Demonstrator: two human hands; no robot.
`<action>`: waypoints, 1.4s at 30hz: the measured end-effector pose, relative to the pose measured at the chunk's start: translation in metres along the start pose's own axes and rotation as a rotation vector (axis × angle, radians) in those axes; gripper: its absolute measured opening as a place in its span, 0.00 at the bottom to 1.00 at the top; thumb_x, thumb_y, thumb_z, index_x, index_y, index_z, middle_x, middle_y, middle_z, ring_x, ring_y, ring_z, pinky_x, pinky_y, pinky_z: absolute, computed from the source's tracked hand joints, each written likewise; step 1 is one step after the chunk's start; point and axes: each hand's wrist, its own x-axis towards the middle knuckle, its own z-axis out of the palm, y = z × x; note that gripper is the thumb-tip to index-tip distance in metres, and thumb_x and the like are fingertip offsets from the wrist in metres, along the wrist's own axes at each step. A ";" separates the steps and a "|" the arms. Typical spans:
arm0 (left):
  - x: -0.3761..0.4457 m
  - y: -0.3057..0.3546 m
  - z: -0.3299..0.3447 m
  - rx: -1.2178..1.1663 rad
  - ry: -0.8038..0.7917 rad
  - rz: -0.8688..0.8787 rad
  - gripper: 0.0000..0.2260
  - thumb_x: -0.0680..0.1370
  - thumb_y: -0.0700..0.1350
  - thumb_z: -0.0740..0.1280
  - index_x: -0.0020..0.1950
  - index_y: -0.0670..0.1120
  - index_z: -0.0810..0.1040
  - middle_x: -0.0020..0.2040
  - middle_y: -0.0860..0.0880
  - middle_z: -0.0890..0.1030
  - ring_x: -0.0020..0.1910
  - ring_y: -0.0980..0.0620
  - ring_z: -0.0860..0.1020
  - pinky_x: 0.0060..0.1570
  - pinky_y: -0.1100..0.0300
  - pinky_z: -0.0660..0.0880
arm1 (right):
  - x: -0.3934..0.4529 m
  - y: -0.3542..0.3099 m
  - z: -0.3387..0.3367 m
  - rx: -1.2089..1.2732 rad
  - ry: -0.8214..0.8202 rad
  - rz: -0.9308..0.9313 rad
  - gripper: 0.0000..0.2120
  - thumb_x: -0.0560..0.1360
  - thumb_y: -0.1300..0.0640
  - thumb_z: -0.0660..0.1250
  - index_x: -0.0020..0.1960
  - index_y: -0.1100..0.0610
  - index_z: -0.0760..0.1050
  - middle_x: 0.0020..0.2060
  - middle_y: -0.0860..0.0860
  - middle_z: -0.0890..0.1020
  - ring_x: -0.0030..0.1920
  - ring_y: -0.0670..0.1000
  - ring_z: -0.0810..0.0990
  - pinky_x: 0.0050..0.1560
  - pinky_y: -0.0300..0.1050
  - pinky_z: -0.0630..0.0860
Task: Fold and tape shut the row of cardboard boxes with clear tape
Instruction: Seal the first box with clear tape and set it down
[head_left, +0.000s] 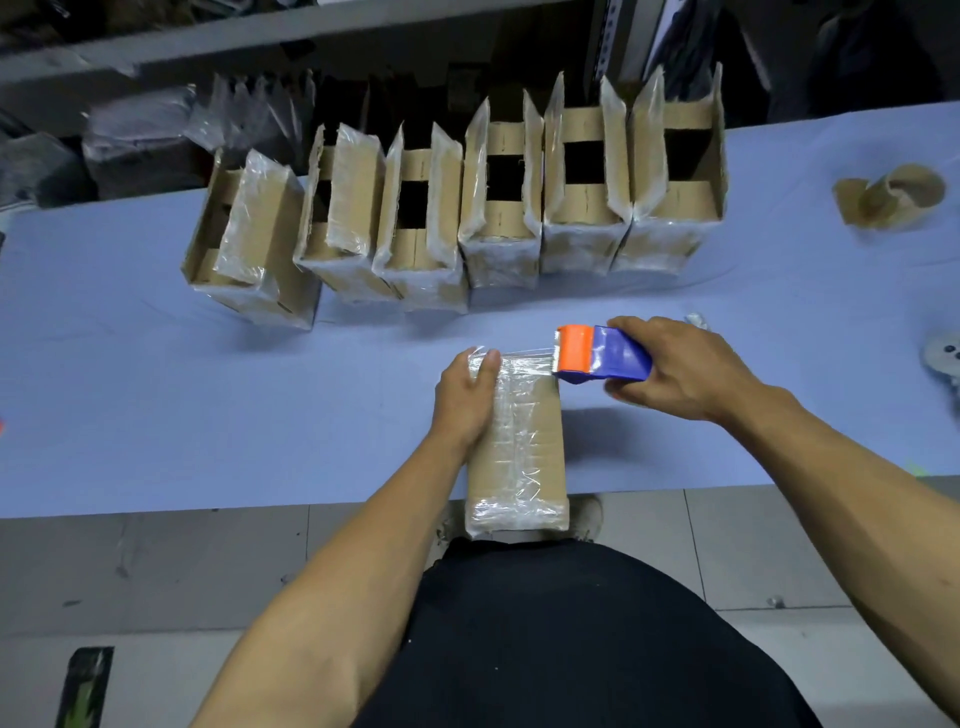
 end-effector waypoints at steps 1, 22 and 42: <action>0.000 0.000 0.000 0.004 -0.003 0.005 0.16 0.83 0.56 0.62 0.59 0.45 0.79 0.56 0.45 0.83 0.56 0.44 0.81 0.61 0.43 0.77 | -0.003 0.009 -0.003 0.001 -0.007 0.014 0.28 0.68 0.39 0.71 0.64 0.43 0.66 0.46 0.47 0.77 0.44 0.51 0.75 0.42 0.45 0.71; 0.002 0.010 0.002 -0.023 -0.016 -0.046 0.24 0.82 0.56 0.64 0.68 0.38 0.73 0.65 0.36 0.79 0.63 0.37 0.79 0.65 0.39 0.75 | 0.025 -0.045 -0.005 -0.496 -0.041 0.125 0.15 0.68 0.57 0.69 0.53 0.56 0.70 0.39 0.54 0.69 0.38 0.57 0.67 0.42 0.47 0.62; -0.007 -0.005 -0.011 -0.049 -0.138 -0.099 0.23 0.85 0.53 0.60 0.79 0.51 0.62 0.71 0.53 0.69 0.69 0.51 0.71 0.72 0.52 0.68 | 0.025 -0.052 0.063 -0.174 -0.115 0.392 0.38 0.77 0.59 0.64 0.79 0.63 0.47 0.66 0.66 0.68 0.63 0.65 0.69 0.59 0.55 0.67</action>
